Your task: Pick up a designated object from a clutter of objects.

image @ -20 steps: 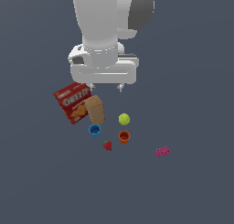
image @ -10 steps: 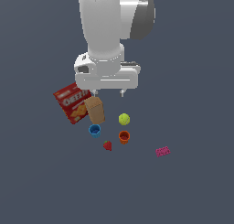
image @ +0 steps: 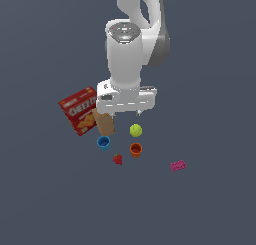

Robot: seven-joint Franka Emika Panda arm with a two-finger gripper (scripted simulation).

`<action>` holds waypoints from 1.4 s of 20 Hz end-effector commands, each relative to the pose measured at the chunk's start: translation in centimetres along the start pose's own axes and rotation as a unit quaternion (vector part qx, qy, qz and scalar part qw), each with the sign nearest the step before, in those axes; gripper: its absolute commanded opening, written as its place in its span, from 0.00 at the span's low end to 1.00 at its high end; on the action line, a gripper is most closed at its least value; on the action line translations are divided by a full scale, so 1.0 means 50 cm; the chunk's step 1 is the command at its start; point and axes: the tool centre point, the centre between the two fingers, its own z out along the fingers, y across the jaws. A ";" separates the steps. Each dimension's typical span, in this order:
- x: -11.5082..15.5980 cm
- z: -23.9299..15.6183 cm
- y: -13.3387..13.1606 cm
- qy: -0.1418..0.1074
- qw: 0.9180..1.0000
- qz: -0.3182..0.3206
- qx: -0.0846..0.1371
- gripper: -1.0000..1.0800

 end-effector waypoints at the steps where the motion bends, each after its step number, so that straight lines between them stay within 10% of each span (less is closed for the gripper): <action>1: -0.006 0.046 -0.018 0.000 1.000 -0.023 -0.001 0.96; 28: -0.075 0.261 -0.109 0.004 0.991 -0.137 -0.001 0.96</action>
